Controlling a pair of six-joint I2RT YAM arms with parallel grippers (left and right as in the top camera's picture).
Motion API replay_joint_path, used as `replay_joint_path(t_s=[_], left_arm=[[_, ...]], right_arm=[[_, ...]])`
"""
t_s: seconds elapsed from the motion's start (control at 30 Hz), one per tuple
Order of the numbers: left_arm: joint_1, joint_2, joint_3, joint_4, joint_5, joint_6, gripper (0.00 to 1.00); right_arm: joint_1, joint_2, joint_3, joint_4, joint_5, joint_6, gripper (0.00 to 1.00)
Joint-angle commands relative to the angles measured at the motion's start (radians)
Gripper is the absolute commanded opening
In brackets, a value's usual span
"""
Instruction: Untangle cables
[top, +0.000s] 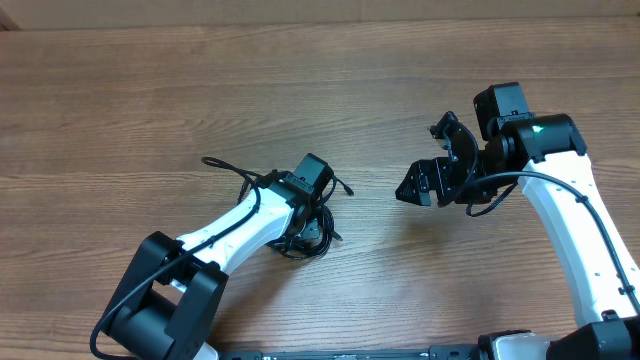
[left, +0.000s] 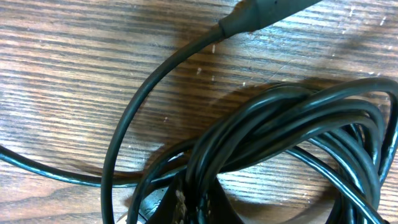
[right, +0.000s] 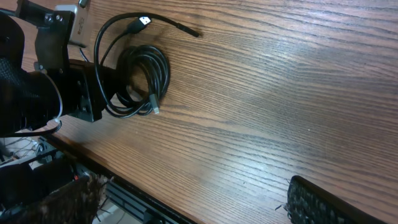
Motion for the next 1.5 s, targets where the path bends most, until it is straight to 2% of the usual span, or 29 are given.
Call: replay_joint_path(t_s=[0.0,0.17,0.27,0.37,0.67,0.73,0.83,0.97,1.17,1.33,1.47], left_arm=[[0.002,0.009,0.006,0.011,0.019,0.047,0.04],[0.002,-0.111,0.058,0.024,0.0,0.153,0.04],[0.002,-0.206,0.084,0.055,0.0,0.28,0.04],[0.002,-0.306,0.1,0.078,0.0,0.417,0.04],[0.002,-0.497,0.101,0.108,0.001,0.829,0.04],[0.002,-0.502,0.101,0.106,0.002,0.876,0.04],[0.002,-0.502,0.101,0.112,0.057,0.934,0.04],[0.002,-0.502,0.101,0.151,0.222,1.046,0.04],[0.002,-0.502,0.101,0.297,0.428,1.069,0.04],[0.002,-0.502,0.101,0.477,0.603,1.07,0.04],[-0.002,-0.501,0.101,0.528,0.64,1.07,0.04]], right_arm=[[0.004,-0.002,0.012,0.003,-0.016,-0.008,0.93],[0.004,-0.002,0.012,-0.02,-0.016,-0.009,0.91],[0.004,-0.002,0.012,-0.029,-0.016,-0.009,0.84],[0.004,-0.002,0.012,-0.021,-0.016,-0.008,0.81],[0.004,-0.053,0.012,0.0,-0.016,-0.009,0.77],[0.004,-0.081,0.012,0.013,-0.016,-0.009,0.77],[0.004,-0.145,0.012,0.032,-0.016,-0.025,0.77],[0.004,-0.25,0.012,0.04,-0.016,-0.071,0.78],[0.004,-0.375,0.012,0.039,-0.02,-0.121,0.88],[0.004,-0.415,0.012,0.038,-0.095,-0.137,0.88],[0.004,-0.415,0.012,0.039,-0.227,-0.203,0.88]])
